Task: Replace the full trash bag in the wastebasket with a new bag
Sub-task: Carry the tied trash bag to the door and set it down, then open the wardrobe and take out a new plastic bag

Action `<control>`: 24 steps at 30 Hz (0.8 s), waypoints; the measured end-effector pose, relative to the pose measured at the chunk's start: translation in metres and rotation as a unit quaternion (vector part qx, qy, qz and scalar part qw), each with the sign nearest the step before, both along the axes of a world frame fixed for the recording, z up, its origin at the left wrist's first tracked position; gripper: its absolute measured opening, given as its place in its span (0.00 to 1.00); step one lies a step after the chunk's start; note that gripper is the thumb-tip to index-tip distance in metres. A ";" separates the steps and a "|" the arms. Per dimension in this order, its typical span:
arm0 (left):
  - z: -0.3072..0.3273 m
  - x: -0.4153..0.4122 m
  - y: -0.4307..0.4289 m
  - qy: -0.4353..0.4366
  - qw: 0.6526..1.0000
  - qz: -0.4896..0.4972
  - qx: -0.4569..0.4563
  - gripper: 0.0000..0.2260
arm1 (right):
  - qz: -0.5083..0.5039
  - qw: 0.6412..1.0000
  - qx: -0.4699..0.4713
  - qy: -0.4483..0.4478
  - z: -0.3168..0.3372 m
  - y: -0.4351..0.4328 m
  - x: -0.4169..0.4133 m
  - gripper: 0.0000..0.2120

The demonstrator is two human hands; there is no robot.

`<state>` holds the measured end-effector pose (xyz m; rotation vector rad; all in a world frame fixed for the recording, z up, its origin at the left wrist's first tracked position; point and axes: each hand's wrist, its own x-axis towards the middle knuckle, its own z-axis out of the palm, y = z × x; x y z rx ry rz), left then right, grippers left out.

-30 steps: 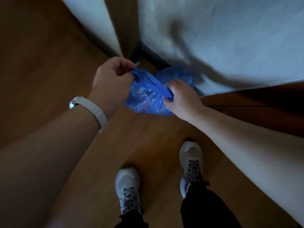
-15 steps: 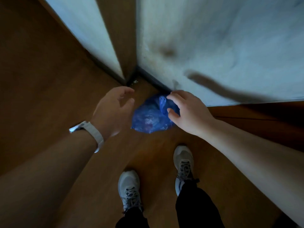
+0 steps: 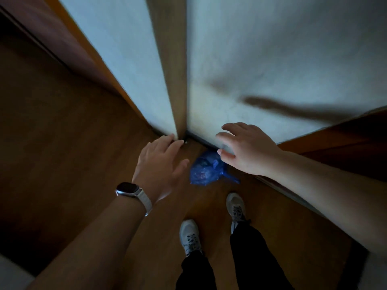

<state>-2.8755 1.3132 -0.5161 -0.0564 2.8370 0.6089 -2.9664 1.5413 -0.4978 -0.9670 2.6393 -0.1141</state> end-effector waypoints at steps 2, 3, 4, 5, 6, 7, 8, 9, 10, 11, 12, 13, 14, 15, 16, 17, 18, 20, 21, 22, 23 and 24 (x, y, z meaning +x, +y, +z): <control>0.042 0.011 0.003 0.005 1.000 -0.011 -0.012 0.27 | -0.003 1.000 0.002 0.007 0.045 0.000 0.012 0.26; 0.062 0.015 0.005 0.010 1.000 -0.017 -0.021 0.27 | -0.001 1.000 0.001 0.012 0.065 0.000 0.018 0.26; 0.080 0.019 0.006 0.018 0.999 -0.022 -0.031 0.26 | 0.003 1.000 -0.001 0.016 0.085 0.000 0.024 0.27; 0.098 0.023 0.007 0.029 0.998 -0.028 -0.042 0.25 | 0.010 1.000 -0.003 0.017 0.102 0.001 0.030 0.27; 0.116 0.028 0.008 0.037 0.997 -0.034 -0.057 0.25 | 0.017 1.000 -0.006 0.018 0.118 0.002 0.036 0.26; 0.132 0.033 0.010 0.045 0.995 -0.041 -0.075 0.25 | 0.020 1.000 -0.009 0.022 0.133 0.003 0.041 0.26; 0.146 0.037 0.012 0.054 0.993 -0.046 -0.094 0.24 | 0.021 0.999 -0.014 0.031 0.147 0.004 0.044 0.25; 0.161 0.041 0.014 0.061 0.991 -0.048 -0.111 0.24 | 0.026 0.999 -0.018 0.036 0.161 0.005 0.046 0.26; 0.177 0.046 0.017 0.064 0.989 -0.046 -0.125 0.24 | 0.033 0.998 -0.024 0.039 0.175 0.006 0.049 0.26; 0.192 0.050 0.021 0.064 0.988 -0.040 -0.136 0.24 | 0.040 0.998 -0.031 0.041 0.189 0.007 0.051 0.27; 0.206 0.054 0.026 0.065 0.987 -0.027 -0.143 0.24 | 0.047 0.997 -0.040 0.045 0.201 0.008 0.052 0.28; 0.220 0.059 0.032 0.068 0.987 -0.012 -0.147 0.24 | 0.056 0.996 -0.048 0.051 0.214 0.009 0.053 0.28; 0.234 0.064 0.040 0.072 0.986 0.002 -0.151 0.24 | 0.065 0.995 -0.057 0.057 0.229 0.011 0.053 0.29; 0.246 0.069 0.048 0.075 0.985 0.015 -0.154 0.24 | 0.073 0.993 -0.065 0.063 0.243 0.013 0.054 0.29; 0.258 0.075 0.055 0.081 0.984 0.031 -0.157 0.24 | 0.080 0.991 -0.076 0.070 0.257 0.016 0.055 0.28; 0.270 0.081 0.063 0.088 0.982 0.049 -0.160 0.23 | 0.088 0.989 -0.093 0.078 0.270 0.019 0.056 0.27; 0.281 0.088 0.071 0.092 0.980 0.067 -0.164 0.23 | 0.100 0.985 -0.113 0.089 0.282 0.022 0.056 0.27; 0.301 0.100 0.084 0.095 0.975 0.100 -0.174 0.24 | 0.130 0.977 -0.138 0.099 0.301 0.028 0.058 0.26; 0.311 0.106 0.089 0.102 0.972 0.115 -0.180 0.24 | 0.147 0.974 -0.143 0.100 0.309 0.029 0.059 0.26; 0.320 0.113 0.093 0.110 0.968 0.130 -0.184 0.25 | 0.162 0.970 -0.148 0.100 0.315 0.030 0.061 0.26; 0.328 0.121 0.096 0.117 0.964 0.147 -0.188 0.25 | 0.176 0.967 -0.154 0.098 0.320 0.030 0.064 0.26; 0.335 0.130 0.098 0.122 0.960 0.167 -0.190 0.25 | 0.191 0.964 -0.157 0.100 0.324 0.030 0.068 0.26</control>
